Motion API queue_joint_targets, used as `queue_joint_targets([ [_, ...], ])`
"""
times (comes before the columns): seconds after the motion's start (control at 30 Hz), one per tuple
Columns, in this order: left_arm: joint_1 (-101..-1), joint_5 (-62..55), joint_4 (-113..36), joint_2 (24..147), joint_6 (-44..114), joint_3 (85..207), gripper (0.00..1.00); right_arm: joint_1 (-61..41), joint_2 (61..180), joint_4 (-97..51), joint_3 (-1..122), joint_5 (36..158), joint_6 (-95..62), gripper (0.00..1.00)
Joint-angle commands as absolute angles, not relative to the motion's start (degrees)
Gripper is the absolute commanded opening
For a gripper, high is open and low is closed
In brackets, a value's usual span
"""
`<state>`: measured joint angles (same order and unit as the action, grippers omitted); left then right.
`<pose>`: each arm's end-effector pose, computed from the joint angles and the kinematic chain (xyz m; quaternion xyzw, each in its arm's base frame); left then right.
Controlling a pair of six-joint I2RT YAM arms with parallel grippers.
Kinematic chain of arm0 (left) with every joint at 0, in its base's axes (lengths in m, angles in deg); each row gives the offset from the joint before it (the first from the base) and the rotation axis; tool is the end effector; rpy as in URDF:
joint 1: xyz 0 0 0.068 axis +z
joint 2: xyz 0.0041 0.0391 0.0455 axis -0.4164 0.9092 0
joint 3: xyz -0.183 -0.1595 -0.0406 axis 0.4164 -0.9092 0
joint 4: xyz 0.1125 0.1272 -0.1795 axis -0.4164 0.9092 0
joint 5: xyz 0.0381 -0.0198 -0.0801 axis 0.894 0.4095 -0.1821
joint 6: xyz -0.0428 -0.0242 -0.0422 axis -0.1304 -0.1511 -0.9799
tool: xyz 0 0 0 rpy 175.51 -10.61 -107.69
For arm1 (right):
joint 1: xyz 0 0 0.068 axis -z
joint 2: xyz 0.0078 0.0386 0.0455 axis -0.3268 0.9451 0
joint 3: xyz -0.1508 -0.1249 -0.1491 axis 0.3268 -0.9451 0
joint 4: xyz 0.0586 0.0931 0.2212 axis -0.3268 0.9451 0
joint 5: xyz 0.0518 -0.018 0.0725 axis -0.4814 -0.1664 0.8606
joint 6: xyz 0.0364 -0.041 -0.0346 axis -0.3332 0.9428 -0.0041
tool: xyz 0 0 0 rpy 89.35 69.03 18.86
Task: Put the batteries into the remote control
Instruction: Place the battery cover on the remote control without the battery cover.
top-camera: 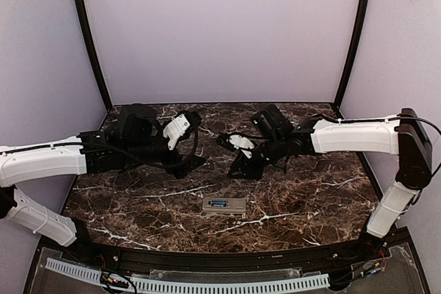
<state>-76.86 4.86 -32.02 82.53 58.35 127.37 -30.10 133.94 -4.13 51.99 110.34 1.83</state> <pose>0.1839 -0.2374 0.2714 0.4416 0.7109 -0.1899 0.5133 0.2173 0.2792 0.2060 -0.5193 0.7572 0.2749 0.2853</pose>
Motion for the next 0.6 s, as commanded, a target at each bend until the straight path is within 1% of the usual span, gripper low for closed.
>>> queue_joint_targets([
  [0.0, -76.3, 6.2, -32.5, 78.9, 54.7, 125.7, 0.92, -32.6, 137.6, -10.0, 54.0, 114.3, 6.9, 0.16],
  [0.33, -75.0, 8.4, -32.9, 73.4, 50.4, 123.2, 0.92, -36.6, 142.9, -15.2, 56.3, 116.0, 10.0, 0.17],
  [0.57, -75.0, 8.2, -33.0, 73.5, 50.2, 122.9, 0.92, -38.7, 143.0, -18.5, 53.1, 113.8, 9.7, 0.18],
])
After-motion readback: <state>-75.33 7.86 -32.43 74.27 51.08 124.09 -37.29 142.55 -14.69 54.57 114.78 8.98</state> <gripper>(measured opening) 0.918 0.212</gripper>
